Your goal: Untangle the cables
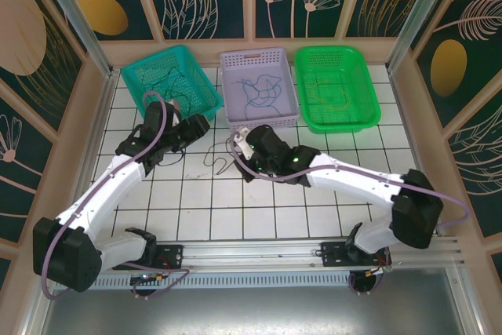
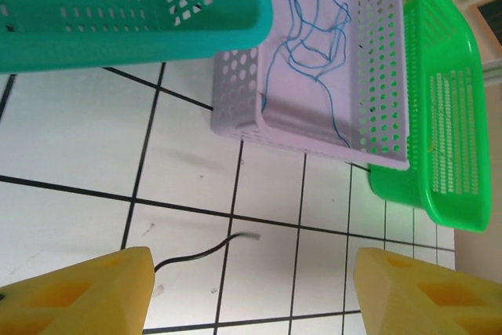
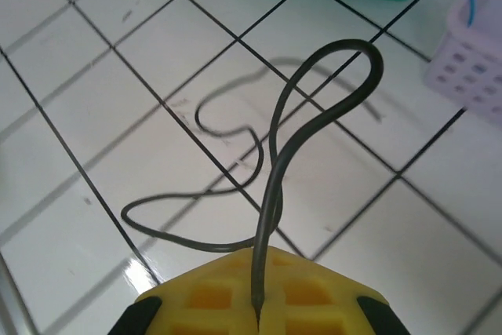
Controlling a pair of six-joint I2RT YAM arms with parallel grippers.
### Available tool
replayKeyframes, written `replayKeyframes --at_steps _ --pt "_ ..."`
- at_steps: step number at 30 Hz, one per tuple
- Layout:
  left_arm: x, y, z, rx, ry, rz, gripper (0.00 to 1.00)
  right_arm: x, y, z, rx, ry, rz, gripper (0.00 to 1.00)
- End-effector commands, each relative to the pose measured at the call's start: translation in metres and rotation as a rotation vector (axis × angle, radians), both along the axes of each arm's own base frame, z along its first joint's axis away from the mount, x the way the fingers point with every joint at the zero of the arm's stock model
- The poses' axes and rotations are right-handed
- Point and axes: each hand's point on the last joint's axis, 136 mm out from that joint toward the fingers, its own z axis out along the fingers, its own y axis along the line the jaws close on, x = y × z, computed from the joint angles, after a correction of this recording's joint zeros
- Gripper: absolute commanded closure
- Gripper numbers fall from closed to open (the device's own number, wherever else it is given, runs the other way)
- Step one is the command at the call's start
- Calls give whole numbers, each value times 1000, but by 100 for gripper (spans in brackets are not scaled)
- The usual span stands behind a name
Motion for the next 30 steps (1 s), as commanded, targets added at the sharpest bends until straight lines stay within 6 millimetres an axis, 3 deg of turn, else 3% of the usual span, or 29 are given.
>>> replayKeyframes --at_steps 1,4,11,17,22,30 --pt "-2 -18 -7 -50 3 -83 32 -12 -24 2 -97 -133 219 100" --pt "-6 -24 -23 -67 38 -91 32 -15 -32 0 -119 -198 270 100" --pt "-19 -39 -54 -64 98 -106 33 -9 -36 -44 -167 -143 278 100" --pt "-28 -51 -98 27 178 -168 34 -16 -32 -71 -230 -139 333 100" --pt "-33 -47 -128 115 247 -208 31 -17 -34 -75 -241 -175 353 100" --pt "-25 -39 -135 339 202 -360 31 -16 -39 -76 -259 -230 380 100"
